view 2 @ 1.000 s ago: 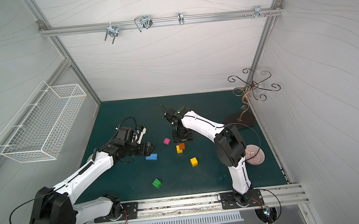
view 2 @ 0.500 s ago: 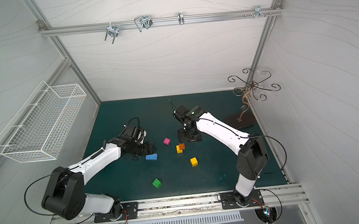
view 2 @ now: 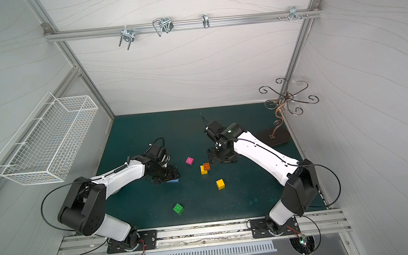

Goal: Assemble the number 4 with lego
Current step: Pick up the lego brick from the center of the board.

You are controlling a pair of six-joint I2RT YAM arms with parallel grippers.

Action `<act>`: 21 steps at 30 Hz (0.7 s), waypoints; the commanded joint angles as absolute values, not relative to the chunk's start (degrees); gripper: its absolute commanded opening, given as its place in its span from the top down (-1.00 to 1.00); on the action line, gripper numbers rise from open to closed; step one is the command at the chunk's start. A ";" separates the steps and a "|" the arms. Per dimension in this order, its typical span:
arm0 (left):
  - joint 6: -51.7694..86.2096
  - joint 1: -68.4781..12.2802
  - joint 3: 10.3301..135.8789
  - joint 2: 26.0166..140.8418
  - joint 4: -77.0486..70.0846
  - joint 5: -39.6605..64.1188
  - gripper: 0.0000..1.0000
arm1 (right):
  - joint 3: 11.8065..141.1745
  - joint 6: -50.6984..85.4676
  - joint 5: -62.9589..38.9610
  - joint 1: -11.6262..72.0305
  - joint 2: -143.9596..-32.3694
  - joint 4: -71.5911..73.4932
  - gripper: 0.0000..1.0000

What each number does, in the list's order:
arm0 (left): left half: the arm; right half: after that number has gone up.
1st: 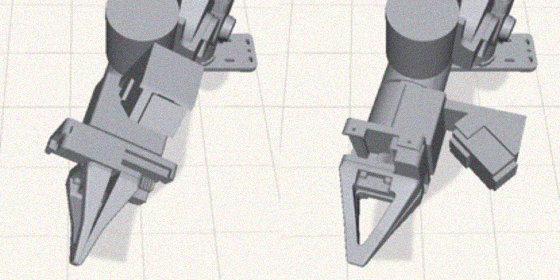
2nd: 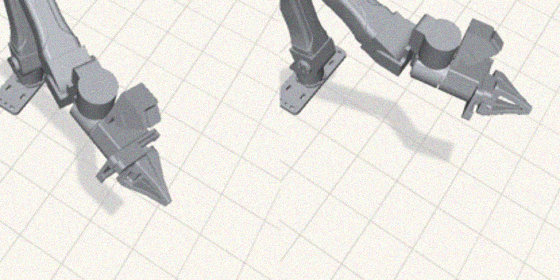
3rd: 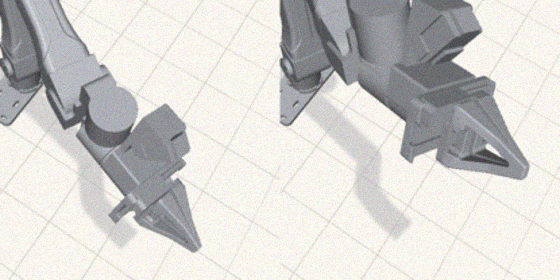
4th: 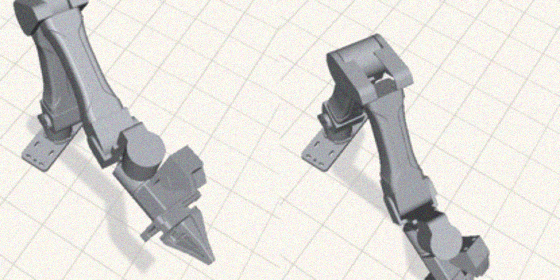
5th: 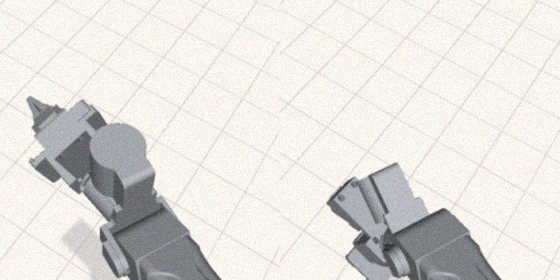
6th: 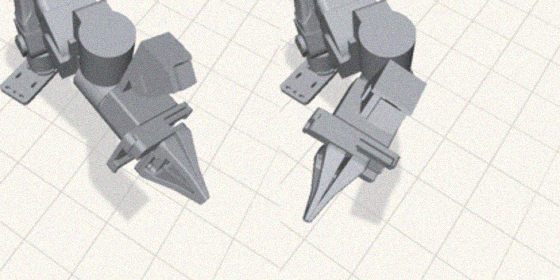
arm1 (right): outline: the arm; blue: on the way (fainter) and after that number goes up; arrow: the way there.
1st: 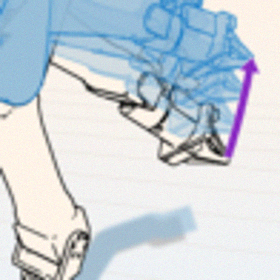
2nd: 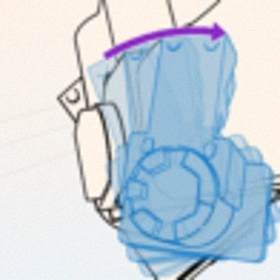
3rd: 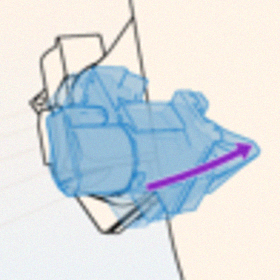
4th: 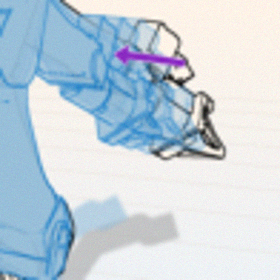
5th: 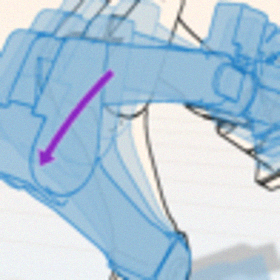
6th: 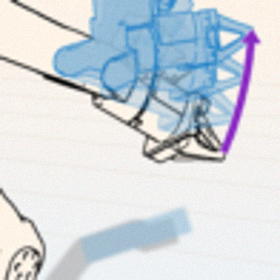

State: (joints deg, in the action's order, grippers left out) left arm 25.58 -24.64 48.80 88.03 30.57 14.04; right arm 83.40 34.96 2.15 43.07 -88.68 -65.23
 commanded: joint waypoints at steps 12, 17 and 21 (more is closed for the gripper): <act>25.94 -34.89 53.94 82.73 35.24 11.83 -0.71 | 82.56 35.10 2.13 42.72 -85.94 -66.20 -0.59; 21.07 -34.89 53.79 80.51 37.32 4.36 -0.80 | 80.55 34.94 0.76 42.72 -85.01 -64.57 -0.61; 17.14 -34.89 55.20 84.48 35.66 1.56 -0.79 | 79.49 35.18 0.25 42.72 -84.57 -63.53 -0.62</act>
